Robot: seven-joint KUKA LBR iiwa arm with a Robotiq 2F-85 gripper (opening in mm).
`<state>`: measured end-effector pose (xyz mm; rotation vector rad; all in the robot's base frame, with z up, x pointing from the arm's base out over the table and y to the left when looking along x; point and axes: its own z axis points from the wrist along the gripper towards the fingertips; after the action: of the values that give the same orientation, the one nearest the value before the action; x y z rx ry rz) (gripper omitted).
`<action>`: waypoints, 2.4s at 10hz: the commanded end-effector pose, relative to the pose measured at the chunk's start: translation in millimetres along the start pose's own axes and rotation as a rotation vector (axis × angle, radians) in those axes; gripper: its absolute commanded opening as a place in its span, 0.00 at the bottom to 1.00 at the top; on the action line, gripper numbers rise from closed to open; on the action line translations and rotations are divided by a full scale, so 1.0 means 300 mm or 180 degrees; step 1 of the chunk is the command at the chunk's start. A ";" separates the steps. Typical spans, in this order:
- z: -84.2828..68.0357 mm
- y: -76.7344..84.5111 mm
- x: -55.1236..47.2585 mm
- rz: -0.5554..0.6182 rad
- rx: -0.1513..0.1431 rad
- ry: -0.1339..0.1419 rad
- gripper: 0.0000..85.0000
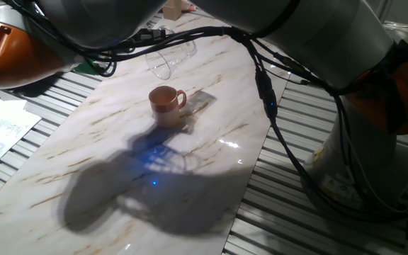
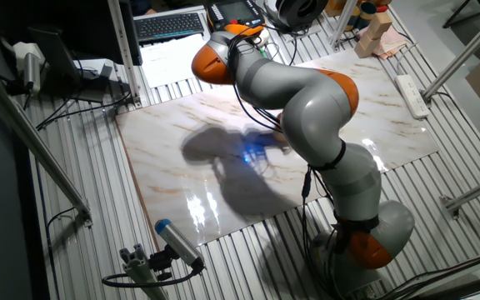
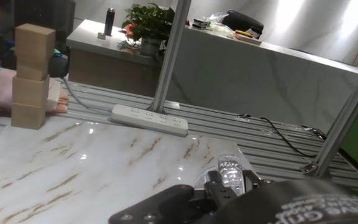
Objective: Pour the water from one cup into another empty cup
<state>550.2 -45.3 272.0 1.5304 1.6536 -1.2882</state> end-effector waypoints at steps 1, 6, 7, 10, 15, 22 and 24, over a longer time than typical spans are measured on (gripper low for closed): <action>-0.004 -0.001 0.000 -0.0080 -0.0522 0.0076 0.00; -0.032 -0.033 -0.030 -0.0492 -0.1786 0.1046 0.00; -0.038 -0.034 -0.031 -0.0531 -0.1815 0.1294 0.00; -0.037 -0.025 -0.027 -0.0723 -0.2257 0.2313 0.00; -0.039 -0.030 -0.031 -0.0858 -0.2689 0.3239 0.00; -0.035 -0.031 -0.034 -0.0692 -0.2752 0.4035 0.00; -0.036 -0.027 -0.026 -0.0634 -0.2798 0.4166 0.00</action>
<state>546.3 -38.5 285.3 1.4167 2.4454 0.0802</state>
